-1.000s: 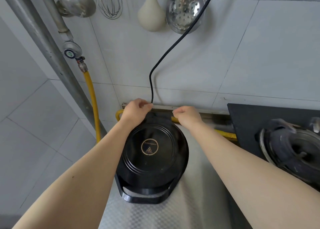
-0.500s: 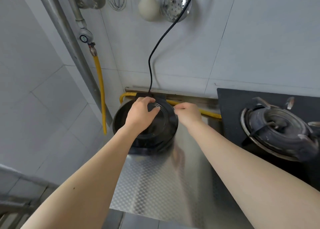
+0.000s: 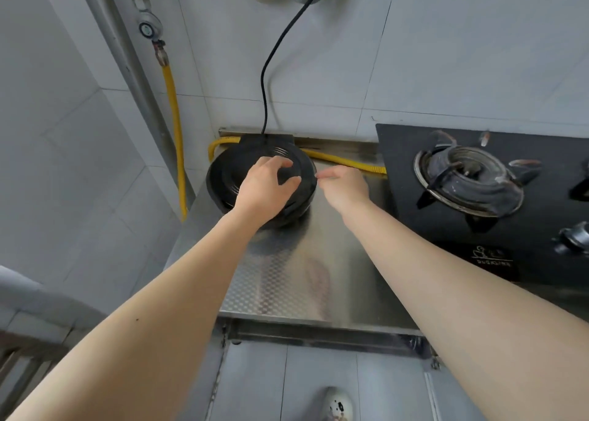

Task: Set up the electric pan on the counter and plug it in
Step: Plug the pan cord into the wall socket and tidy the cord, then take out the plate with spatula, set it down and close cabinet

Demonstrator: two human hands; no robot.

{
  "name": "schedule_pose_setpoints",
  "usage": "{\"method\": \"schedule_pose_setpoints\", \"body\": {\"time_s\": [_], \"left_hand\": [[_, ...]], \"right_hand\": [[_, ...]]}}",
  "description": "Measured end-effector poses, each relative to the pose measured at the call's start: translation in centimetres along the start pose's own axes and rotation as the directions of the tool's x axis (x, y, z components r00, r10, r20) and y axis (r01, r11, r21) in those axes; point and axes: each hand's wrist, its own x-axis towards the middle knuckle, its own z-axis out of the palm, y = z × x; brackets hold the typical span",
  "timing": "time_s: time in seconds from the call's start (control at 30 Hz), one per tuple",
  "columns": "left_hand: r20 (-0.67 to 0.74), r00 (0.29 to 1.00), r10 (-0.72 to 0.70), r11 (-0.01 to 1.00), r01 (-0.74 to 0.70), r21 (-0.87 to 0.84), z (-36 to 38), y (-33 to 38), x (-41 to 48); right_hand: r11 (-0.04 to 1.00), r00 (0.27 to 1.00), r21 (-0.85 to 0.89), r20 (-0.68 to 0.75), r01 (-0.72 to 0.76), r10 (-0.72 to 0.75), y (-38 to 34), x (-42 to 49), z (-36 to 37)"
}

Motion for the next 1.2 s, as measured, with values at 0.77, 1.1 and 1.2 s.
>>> {"method": "schedule_pose_setpoints", "body": {"time_s": [0.77,1.1,1.2], "left_hand": [[-0.303,0.918,0.255,0.967,-0.233,0.106,5.7,-2.6,-18.0],[-0.177,0.968,0.181,0.972,-0.148,0.183,17.3,-9.7,-23.4],[-0.169,0.947,0.272,0.94,-0.224,0.256,20.6,-12.3,-23.6]], "right_hand": [[0.98,0.98,-0.194,-0.2,-0.054,0.014,11.2,-16.1,2.3],[0.967,0.992,-0.239,-0.104,-0.089,0.066,25.8,-15.8,6.2],[0.969,0.992,-0.227,-0.101,-0.098,0.077,29.3,-13.6,7.7]]}}
